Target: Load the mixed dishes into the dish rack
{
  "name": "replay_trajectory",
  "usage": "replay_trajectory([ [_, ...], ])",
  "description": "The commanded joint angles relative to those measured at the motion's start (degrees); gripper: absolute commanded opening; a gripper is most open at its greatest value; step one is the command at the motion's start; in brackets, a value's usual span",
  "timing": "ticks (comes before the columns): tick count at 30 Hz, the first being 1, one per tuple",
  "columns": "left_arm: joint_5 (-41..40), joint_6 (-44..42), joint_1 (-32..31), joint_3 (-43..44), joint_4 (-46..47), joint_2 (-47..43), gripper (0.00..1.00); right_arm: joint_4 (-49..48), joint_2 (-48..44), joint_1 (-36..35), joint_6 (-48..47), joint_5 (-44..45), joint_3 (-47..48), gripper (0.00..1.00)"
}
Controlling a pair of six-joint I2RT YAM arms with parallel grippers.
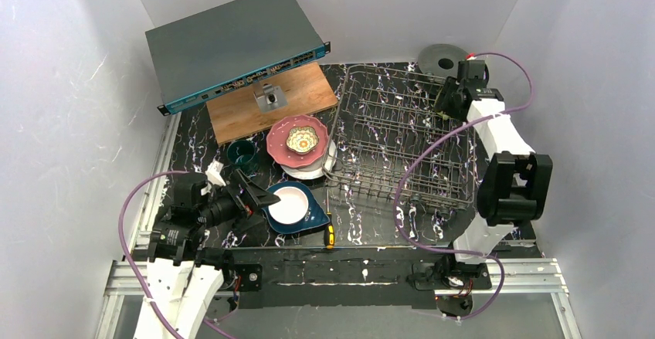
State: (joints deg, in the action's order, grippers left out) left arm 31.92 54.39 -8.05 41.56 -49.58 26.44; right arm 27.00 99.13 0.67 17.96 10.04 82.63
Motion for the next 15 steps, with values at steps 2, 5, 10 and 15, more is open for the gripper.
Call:
replay_trajectory([
  [2, -3.84, -5.64, -0.2, 0.96, -2.91, 1.63, 0.98, -1.08, -9.15, -5.79, 3.88, -4.35, -6.19, 0.61],
  [5, -8.93, -10.92, -0.21, 4.58, -6.26, 4.99, 0.98, -1.6, -13.32, -10.19, 3.84, -4.94, -9.51, 0.61],
  [10, -20.2, -20.09, -0.21, 11.4, -8.79, 12.36, 0.93, -3.3, -20.07, -20.73, 3.17, -6.87, -14.37, 0.61],
  [15, -25.79, -25.8, -0.21, 15.98, -5.38, 21.06, 0.9, -5.8, -26.43, -27.35, 3.54, -9.62, -20.16, 0.6],
])
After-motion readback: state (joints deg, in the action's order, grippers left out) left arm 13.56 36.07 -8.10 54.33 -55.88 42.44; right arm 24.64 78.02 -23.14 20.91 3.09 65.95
